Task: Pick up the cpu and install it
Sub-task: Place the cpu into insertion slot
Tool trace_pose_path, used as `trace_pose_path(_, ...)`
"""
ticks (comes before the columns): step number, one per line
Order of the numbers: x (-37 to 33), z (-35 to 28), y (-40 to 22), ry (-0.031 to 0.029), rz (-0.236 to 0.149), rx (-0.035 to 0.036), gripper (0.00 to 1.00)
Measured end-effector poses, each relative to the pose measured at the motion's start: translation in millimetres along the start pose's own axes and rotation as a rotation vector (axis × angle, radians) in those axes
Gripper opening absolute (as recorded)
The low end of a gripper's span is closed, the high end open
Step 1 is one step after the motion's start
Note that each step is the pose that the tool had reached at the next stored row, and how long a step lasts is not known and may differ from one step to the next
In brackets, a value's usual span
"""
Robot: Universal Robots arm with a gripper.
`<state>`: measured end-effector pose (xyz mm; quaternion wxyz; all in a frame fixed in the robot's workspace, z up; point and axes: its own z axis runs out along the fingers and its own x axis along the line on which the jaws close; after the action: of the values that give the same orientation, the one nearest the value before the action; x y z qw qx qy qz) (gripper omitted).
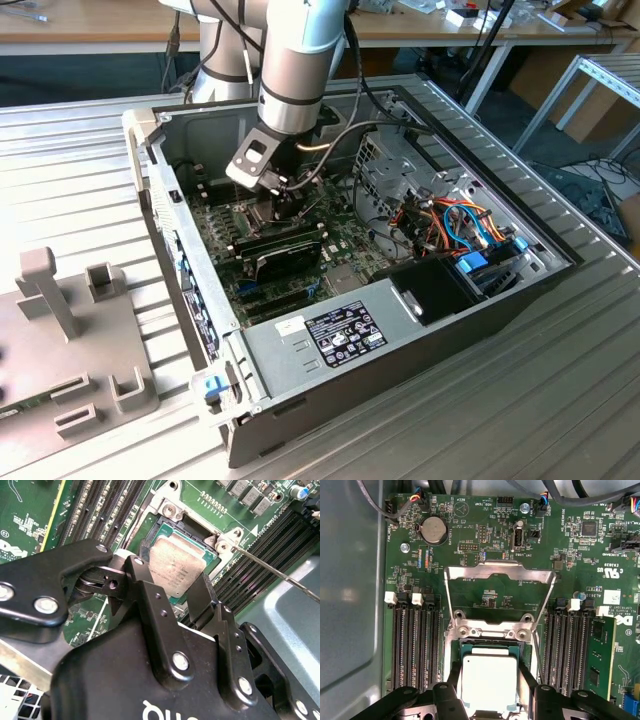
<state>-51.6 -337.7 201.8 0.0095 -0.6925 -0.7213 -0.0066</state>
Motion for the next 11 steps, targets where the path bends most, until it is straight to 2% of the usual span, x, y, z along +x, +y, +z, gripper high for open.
trace_pose_path(11,-1.2,0.2,0.0,0.0,0.011,-0.0002,0.54)
